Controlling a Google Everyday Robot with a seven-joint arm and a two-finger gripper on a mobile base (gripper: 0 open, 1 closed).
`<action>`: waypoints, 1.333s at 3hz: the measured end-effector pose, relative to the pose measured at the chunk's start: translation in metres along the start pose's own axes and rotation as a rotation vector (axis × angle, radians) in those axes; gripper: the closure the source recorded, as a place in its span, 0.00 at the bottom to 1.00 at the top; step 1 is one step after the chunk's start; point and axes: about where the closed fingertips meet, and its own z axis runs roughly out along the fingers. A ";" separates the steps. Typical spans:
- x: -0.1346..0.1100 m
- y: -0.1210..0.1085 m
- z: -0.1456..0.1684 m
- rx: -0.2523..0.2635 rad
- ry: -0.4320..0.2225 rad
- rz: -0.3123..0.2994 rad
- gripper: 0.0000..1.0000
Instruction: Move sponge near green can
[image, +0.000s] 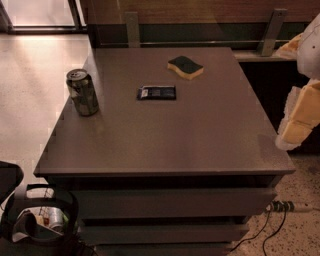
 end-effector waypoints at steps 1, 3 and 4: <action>0.000 0.000 0.000 0.000 0.000 0.000 0.00; -0.006 -0.083 0.010 0.147 -0.265 0.040 0.00; -0.013 -0.134 0.020 0.240 -0.460 0.072 0.00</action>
Offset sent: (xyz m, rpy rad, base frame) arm 0.1144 -0.0214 0.0336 0.2826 -0.2713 -0.0035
